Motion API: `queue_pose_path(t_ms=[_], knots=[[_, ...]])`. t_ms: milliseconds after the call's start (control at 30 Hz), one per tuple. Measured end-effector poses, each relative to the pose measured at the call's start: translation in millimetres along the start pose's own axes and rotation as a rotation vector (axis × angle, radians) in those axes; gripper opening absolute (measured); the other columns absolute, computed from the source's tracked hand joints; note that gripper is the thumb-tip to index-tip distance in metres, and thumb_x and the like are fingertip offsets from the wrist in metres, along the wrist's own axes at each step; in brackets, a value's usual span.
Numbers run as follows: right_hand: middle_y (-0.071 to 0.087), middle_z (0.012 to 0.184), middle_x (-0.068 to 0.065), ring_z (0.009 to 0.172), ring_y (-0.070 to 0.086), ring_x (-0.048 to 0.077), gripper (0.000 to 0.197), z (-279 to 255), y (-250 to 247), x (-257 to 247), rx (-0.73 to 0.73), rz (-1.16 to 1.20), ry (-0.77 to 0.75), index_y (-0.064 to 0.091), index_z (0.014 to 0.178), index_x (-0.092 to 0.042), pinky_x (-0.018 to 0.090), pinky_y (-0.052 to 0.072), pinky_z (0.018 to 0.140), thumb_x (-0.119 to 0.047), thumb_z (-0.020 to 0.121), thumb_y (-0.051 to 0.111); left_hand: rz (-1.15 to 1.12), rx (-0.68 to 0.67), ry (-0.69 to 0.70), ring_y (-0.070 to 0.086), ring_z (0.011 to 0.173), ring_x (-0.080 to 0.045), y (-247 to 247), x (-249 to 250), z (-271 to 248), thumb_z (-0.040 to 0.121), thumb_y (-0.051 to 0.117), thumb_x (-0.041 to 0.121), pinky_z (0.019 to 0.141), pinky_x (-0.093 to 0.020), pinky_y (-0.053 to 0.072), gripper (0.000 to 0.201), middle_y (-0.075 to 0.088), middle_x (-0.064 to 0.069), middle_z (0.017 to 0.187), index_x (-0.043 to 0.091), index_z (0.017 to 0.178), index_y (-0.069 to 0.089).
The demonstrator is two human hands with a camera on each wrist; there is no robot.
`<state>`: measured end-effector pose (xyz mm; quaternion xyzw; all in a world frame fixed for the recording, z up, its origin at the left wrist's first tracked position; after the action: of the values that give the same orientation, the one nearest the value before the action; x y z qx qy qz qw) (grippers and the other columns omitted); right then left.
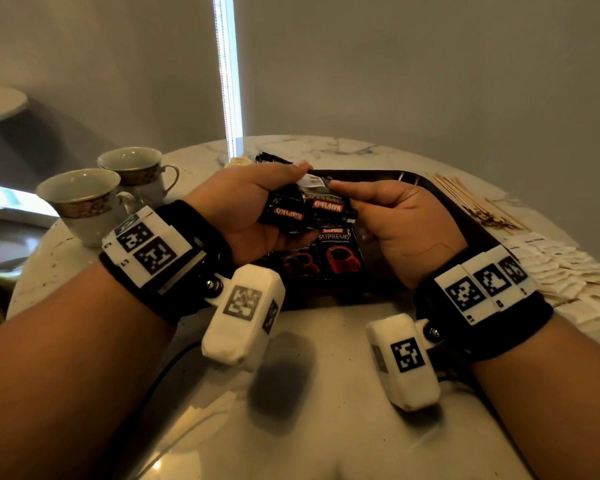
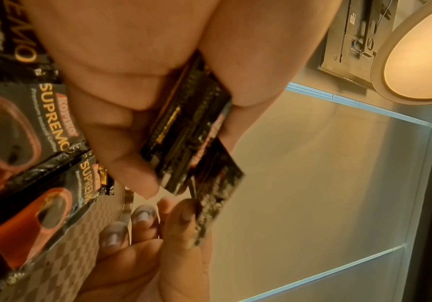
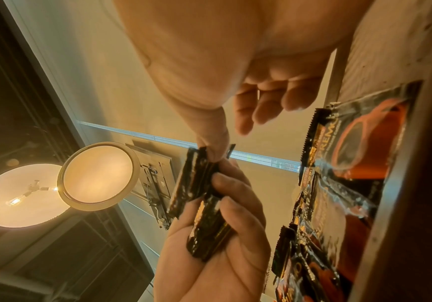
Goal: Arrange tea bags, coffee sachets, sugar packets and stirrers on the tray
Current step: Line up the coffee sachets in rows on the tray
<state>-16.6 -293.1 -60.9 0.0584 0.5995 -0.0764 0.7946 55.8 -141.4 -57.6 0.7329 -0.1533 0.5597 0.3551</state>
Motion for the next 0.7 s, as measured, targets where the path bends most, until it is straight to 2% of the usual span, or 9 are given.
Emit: queue_pose_path(t_ms=[100,167,233,267,333,433,533,633,700], knots=[[0.07,0.059,-0.004,0.054,0.067,0.004,0.021,-2,0,-3,0.04,0.033,-0.012,0.068,0.11,-0.002,0.017,0.052,0.05,0.006,0.095,0.055,0.016,0.023,0.0,0.072,0.076,-0.021,-1,1,0,0.088,0.06,0.027,0.061,-0.032,0.06,0.034,0.072,-0.01,0.093,0.012,0.118,0.059],[0.066,0.053,-0.007,0.047,0.061,0.001,0.018,1,-6,-3,0.13,-0.01,-0.041,0.07,0.09,-0.009,0.015,0.048,0.045,0.004,0.094,0.058,0.013,0.058,0.009,0.068,0.07,-0.018,-3,3,-1,0.098,0.054,0.026,0.059,-0.032,0.058,0.021,0.068,-0.007,0.091,0.014,0.115,0.058],[0.069,0.061,-0.006,0.051,0.06,0.006,0.028,6,-15,1,0.235,-0.074,-0.068,0.071,0.072,-0.022,0.02,0.049,0.051,-0.002,0.091,0.065,-0.022,0.099,0.014,0.066,0.067,-0.018,-9,9,-1,0.098,0.053,0.025,0.058,-0.033,0.057,0.018,0.066,-0.006,0.09,0.017,0.115,0.056],[0.071,0.066,-0.004,0.054,0.06,0.009,0.026,9,-18,3,0.261,-0.105,-0.068,0.072,0.071,-0.023,0.023,0.049,0.053,-0.005,0.09,0.068,-0.045,0.112,0.017,0.064,0.068,-0.018,-12,13,-1,0.097,0.054,0.025,0.058,-0.033,0.056,0.019,0.065,-0.005,0.089,0.019,0.115,0.055],[0.071,0.069,-0.002,0.054,0.057,0.014,0.019,11,-19,9,0.247,-0.156,-0.028,0.071,0.078,-0.022,0.028,0.048,0.053,-0.007,0.09,0.069,-0.084,0.127,0.022,0.061,0.07,-0.017,-20,21,-3,0.094,0.057,0.027,0.059,-0.034,0.054,0.022,0.062,-0.003,0.088,0.02,0.114,0.053],[0.067,0.065,-0.002,0.054,0.058,0.012,0.02,10,-12,15,0.149,-0.18,0.076,0.063,0.096,-0.02,0.026,0.047,0.045,-0.002,0.089,0.068,-0.111,0.158,0.038,0.061,0.071,-0.016,-32,30,-4,0.096,0.057,0.032,0.056,-0.034,0.056,0.021,0.059,-0.001,0.087,0.027,0.115,0.049],[0.069,0.072,0.004,0.057,0.06,0.017,0.029,9,-4,18,0.082,-0.255,0.173,0.057,0.108,-0.017,0.027,0.043,0.04,-0.002,0.087,0.071,-0.143,0.204,0.084,0.062,0.071,-0.016,-42,37,-5,0.095,0.061,0.03,0.048,-0.023,0.051,0.026,0.058,-0.003,0.09,0.028,0.116,0.047],[0.068,0.078,0.017,0.054,0.059,0.019,0.021,6,2,17,0.024,-0.319,0.221,0.059,0.103,-0.009,0.025,0.041,0.037,-0.002,0.087,0.07,-0.156,0.236,0.137,0.061,0.071,-0.016,-49,40,-7,0.084,0.068,0.026,0.046,-0.018,0.046,0.034,0.059,-0.004,0.093,0.026,0.113,0.05],[0.068,0.082,0.027,0.052,0.059,0.018,0.012,4,6,16,-0.015,-0.378,0.224,0.063,0.097,-0.006,0.025,0.04,0.038,-0.003,0.088,0.07,-0.159,0.258,0.152,0.061,0.069,-0.016,-51,41,-7,0.09,0.065,0.025,0.045,-0.018,0.044,0.022,0.059,-0.003,0.092,0.026,0.108,0.052]])
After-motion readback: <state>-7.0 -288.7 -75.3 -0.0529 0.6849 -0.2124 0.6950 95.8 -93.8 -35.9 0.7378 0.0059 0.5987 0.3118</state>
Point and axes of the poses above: each hand's wrist, its own z-axis towards the middle knuckle, its own y-axis out of the palm, x = y × z, the point moved 4 cm from there along z, towards the middle knuckle
